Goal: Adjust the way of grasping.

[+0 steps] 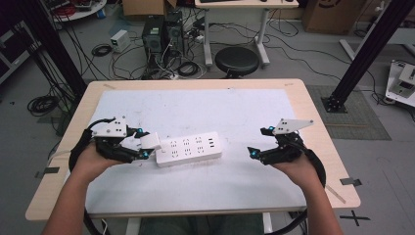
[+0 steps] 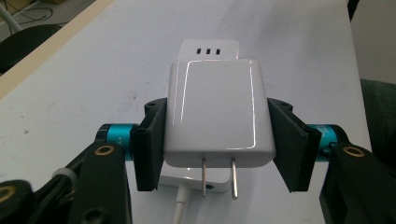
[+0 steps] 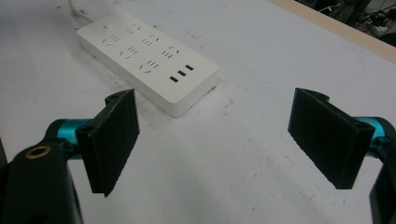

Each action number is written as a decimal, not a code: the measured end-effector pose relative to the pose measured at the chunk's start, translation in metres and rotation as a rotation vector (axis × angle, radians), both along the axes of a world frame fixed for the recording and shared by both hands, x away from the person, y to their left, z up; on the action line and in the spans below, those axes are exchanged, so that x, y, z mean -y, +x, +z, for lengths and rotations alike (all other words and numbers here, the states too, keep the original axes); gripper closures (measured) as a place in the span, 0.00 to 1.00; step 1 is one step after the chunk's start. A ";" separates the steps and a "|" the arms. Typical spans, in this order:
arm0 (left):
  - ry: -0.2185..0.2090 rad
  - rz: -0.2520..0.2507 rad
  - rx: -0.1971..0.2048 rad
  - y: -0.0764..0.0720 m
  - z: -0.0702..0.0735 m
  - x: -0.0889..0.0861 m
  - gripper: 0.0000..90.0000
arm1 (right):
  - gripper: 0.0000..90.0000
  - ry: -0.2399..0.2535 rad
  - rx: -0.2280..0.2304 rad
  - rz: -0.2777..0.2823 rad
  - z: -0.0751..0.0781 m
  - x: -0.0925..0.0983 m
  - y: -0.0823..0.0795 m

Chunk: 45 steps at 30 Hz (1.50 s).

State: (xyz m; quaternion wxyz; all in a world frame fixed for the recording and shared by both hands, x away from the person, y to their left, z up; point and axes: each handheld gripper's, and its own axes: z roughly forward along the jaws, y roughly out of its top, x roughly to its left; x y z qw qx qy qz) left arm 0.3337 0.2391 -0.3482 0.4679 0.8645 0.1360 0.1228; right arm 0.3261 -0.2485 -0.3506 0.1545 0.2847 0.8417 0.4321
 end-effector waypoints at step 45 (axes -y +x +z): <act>0.022 -0.121 0.364 -0.034 -0.040 0.093 0.47 | 0.19 0.303 -0.315 0.201 -0.032 -0.088 0.000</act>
